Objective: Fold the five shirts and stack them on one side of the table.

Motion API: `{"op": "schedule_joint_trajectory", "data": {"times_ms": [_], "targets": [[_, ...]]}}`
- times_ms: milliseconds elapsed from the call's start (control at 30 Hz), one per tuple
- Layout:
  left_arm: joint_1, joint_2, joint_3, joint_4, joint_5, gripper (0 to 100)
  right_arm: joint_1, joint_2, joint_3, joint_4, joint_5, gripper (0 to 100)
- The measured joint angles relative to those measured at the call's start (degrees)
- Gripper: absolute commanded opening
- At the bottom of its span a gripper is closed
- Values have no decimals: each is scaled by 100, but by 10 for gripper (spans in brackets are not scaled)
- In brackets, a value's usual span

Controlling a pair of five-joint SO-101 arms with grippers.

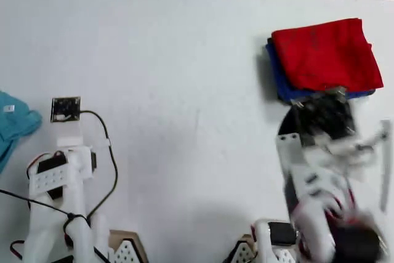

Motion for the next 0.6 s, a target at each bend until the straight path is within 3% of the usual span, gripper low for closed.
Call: {"op": "schedule_joint_trajectory", "data": {"times_ms": [300, 433, 600], "targets": [[0, 0, 0, 0, 0, 106, 9, -1134, 5257, -2875, 0, 18], [0, 0, 0, 0, 0, 106, 9, -1609, 6611, -3684, -9, 18], [0, 0, 0, 0, 0, 108, 70, -2295, 7068, -3789, -9, 18]]}}
